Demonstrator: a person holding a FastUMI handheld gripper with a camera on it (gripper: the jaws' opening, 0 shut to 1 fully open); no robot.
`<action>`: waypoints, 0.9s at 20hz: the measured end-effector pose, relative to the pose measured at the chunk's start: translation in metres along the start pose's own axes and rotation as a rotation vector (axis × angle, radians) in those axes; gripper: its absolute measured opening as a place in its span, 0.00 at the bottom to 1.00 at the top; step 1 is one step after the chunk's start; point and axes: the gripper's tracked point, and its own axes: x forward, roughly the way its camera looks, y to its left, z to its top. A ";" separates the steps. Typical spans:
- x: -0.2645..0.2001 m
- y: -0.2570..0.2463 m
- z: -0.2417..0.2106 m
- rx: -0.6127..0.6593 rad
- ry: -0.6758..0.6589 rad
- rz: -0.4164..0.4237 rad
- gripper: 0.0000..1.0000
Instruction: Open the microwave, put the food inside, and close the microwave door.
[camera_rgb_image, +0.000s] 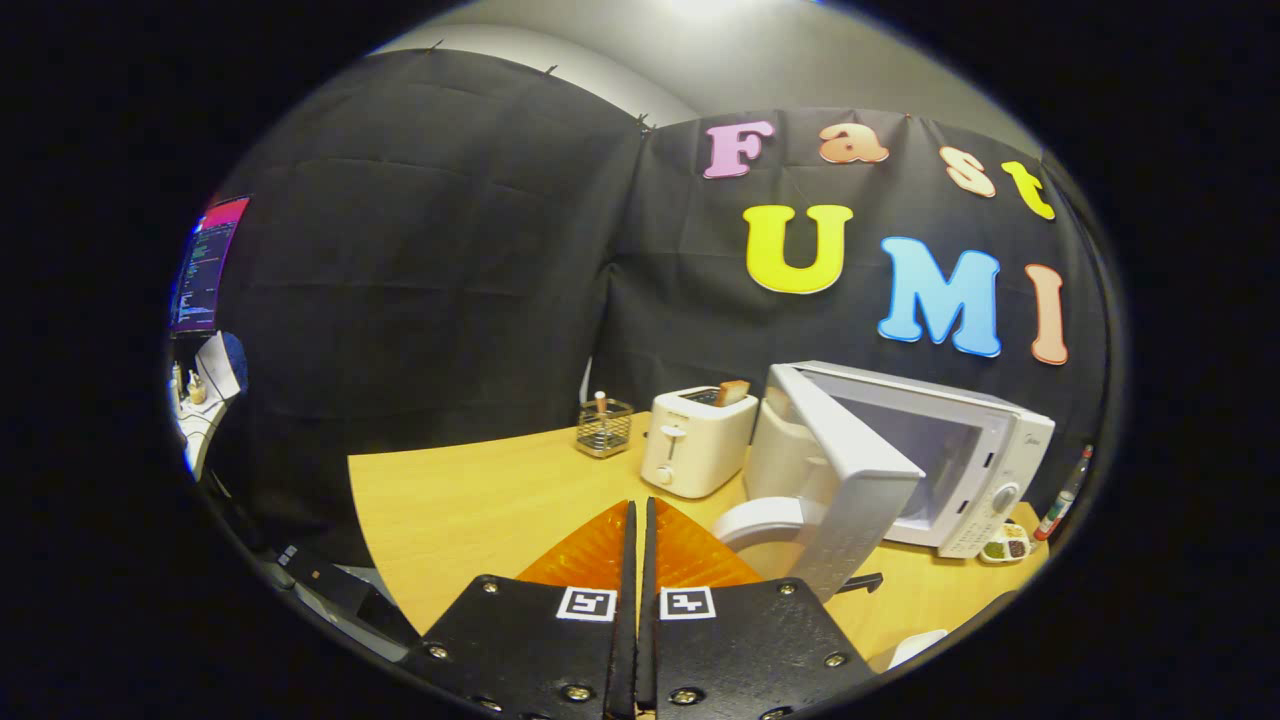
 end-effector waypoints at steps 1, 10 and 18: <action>-0.004 -0.016 -0.002 -0.004 0.004 -0.033 0.02; 0.021 -0.145 -0.031 0.094 0.054 -0.267 0.02; 0.074 -0.236 -0.046 0.028 0.074 -0.442 0.02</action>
